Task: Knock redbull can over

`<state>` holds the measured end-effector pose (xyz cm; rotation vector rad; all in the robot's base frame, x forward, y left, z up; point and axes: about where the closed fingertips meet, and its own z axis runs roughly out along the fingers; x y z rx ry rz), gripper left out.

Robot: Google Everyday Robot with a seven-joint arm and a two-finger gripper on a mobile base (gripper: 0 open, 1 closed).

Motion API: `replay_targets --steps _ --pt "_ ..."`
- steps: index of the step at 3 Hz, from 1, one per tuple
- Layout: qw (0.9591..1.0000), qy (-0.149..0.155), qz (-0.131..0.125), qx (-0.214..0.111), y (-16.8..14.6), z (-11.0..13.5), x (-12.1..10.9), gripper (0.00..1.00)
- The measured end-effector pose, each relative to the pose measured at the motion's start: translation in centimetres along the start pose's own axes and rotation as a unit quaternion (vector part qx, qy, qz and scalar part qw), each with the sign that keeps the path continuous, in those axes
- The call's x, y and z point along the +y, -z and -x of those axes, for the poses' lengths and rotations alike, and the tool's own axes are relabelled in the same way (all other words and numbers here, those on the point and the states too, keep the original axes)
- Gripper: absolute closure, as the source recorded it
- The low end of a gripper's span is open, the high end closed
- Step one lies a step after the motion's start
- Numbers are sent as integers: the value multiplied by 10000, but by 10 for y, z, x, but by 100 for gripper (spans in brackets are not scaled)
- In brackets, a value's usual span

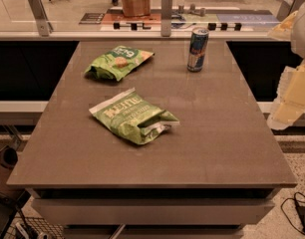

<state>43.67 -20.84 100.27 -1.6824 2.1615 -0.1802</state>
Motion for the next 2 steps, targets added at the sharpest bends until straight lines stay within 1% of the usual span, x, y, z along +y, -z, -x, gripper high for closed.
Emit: replay_targets --steps 1,2 --pt "10000 0 0 0 0 0 0 0" --pt "9999 -127 -60 -64 0 0 -5 0"
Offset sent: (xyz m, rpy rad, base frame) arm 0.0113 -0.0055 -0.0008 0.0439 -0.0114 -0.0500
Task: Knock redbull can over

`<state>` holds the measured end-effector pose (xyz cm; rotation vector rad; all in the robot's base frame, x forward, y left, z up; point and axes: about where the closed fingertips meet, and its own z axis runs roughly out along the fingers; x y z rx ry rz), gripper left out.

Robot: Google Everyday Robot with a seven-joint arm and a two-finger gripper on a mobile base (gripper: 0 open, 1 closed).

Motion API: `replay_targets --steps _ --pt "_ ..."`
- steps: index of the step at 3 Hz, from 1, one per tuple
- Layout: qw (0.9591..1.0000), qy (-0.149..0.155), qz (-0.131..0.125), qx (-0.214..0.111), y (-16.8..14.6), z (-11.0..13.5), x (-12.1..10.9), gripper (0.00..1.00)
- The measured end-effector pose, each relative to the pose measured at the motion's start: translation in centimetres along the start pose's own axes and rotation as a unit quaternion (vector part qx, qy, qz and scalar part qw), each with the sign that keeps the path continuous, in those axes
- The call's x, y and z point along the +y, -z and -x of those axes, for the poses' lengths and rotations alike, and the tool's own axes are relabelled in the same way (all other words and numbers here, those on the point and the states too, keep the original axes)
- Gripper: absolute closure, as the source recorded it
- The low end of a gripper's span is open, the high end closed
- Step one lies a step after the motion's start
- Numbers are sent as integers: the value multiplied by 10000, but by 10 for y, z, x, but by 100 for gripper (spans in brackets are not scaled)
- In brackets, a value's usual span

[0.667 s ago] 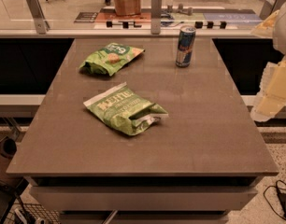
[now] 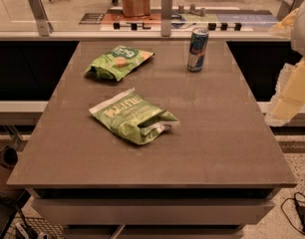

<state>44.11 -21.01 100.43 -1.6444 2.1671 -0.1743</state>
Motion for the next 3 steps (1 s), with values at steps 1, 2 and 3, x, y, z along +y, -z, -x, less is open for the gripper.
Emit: replay_targets --steps 1,2,3 --pt "9993 -318 -108 -154 -9 -3 -10 0" --pt "9956 -763 -269 -477 -25 -6 -16 0" --pt "9866 -1173 -553 -994 -50 -9 -28 0"
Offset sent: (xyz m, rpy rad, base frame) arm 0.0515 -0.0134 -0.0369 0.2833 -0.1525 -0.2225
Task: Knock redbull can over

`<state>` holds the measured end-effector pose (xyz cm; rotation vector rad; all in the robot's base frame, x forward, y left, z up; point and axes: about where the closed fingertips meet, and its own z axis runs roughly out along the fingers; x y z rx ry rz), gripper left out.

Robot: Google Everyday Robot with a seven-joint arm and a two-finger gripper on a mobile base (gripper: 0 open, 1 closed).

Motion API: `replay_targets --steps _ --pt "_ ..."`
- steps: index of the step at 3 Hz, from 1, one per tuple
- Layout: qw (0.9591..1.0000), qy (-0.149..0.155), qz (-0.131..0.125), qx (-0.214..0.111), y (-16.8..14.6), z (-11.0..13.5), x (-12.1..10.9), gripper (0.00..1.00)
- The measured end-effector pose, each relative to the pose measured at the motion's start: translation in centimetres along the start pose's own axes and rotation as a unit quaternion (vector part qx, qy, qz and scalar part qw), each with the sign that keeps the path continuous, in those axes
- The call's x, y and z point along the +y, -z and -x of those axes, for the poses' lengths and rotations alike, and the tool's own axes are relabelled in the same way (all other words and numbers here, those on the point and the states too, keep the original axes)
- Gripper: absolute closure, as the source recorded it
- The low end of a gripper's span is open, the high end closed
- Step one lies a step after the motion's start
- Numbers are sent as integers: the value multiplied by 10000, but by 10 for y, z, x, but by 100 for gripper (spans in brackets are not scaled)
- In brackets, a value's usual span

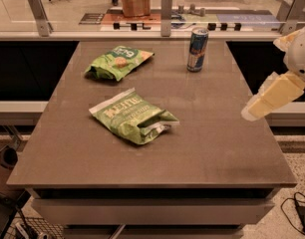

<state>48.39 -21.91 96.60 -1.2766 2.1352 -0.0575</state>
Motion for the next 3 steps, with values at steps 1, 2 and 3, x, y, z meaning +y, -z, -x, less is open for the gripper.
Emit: replay_targets --steps 1,2,3 --pt "9975 -300 -292 -565 -24 -3 -18 0" --pt "9853 -621 -1024 -1216 36 0 -60 0" --pt "9720 -989 -1278 -1706 107 -1 -103 0"
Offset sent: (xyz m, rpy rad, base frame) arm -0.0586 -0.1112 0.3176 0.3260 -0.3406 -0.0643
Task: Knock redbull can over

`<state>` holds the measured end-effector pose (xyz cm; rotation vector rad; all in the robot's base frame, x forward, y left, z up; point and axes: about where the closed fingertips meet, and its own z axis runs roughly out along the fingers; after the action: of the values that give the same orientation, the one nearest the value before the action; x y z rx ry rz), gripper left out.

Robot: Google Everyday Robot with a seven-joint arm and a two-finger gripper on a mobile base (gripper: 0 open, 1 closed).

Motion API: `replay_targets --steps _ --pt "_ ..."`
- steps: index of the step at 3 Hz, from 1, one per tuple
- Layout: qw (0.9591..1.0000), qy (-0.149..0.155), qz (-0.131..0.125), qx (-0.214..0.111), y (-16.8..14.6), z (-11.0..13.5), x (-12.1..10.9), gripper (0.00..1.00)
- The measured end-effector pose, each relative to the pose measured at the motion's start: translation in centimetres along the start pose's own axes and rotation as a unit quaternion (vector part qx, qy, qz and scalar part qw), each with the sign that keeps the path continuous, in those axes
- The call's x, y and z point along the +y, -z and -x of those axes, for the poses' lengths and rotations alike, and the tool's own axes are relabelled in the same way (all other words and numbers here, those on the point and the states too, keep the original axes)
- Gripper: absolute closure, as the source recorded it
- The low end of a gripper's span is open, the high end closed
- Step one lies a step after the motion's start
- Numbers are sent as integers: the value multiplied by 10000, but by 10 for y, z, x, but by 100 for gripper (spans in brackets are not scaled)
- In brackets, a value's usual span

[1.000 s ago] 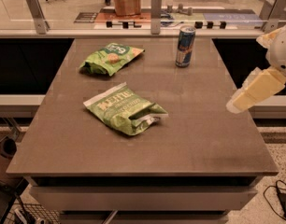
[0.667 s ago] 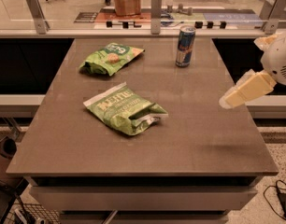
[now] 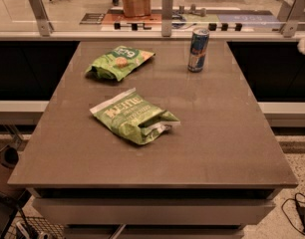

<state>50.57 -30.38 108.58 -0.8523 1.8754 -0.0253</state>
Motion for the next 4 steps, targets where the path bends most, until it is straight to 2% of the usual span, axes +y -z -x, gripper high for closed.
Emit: replay_targets --steps 1,2,4 --pt "9999 127 2 -86 35 22 -8 0" --pt "9999 128 2 -86 35 22 -8 0" --pt "10000 14 18 49 -9 29 -1 0"
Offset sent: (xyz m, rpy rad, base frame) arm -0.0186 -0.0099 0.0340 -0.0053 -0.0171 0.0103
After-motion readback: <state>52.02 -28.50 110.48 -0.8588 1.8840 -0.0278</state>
